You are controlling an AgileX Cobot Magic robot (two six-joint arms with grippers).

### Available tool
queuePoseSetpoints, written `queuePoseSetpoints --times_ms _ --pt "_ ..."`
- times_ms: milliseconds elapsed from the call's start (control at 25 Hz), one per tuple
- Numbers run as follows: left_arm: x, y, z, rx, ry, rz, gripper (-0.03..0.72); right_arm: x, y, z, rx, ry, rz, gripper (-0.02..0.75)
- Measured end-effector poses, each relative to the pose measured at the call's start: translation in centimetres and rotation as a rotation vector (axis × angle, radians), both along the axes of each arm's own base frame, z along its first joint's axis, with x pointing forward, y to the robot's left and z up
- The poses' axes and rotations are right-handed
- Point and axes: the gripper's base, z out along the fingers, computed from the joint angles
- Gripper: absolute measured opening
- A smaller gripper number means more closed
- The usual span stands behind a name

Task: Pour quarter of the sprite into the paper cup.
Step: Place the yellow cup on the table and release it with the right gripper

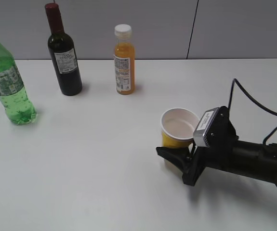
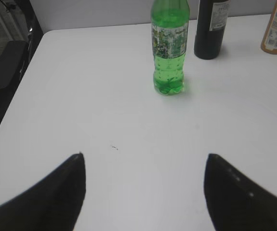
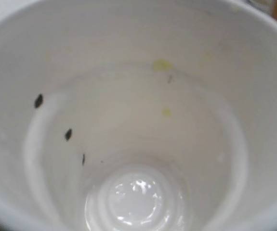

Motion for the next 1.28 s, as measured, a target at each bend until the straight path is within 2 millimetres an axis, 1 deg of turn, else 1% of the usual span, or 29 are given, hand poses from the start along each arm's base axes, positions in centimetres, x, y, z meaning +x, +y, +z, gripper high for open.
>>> queuePoseSetpoints --times_ms 80,200,360,560,680,760,920,1280 --pt "0.0 0.0 0.0 0.0 0.0 0.0 0.582 0.3 1.1 0.3 0.01 -0.032 0.117 0.454" --pt "0.0 0.0 0.0 0.0 0.0 0.0 0.582 0.6 2.3 0.4 0.022 -0.052 0.226 0.454" --pt "0.0 0.0 0.0 0.0 0.0 0.0 0.582 1.5 3.7 0.4 0.039 -0.052 0.3 0.454" --pt "0.0 0.0 0.0 0.0 0.0 0.0 0.582 2.1 4.8 -0.8 0.028 -0.011 0.405 0.454" --pt "0.0 0.0 0.0 0.0 0.0 0.0 0.582 2.9 5.0 -1.2 -0.018 0.012 0.403 0.454" --pt "0.0 0.0 0.0 0.0 0.0 0.0 0.582 3.5 5.2 -1.2 -0.038 0.004 0.394 0.454" --pt "0.0 0.0 0.0 0.0 0.0 0.0 0.582 4.2 5.4 -1.2 -0.045 0.004 0.386 0.453" --pt "0.0 0.0 0.0 0.0 0.0 0.0 0.582 3.8 5.8 -2.8 -0.063 0.056 0.4 0.452"
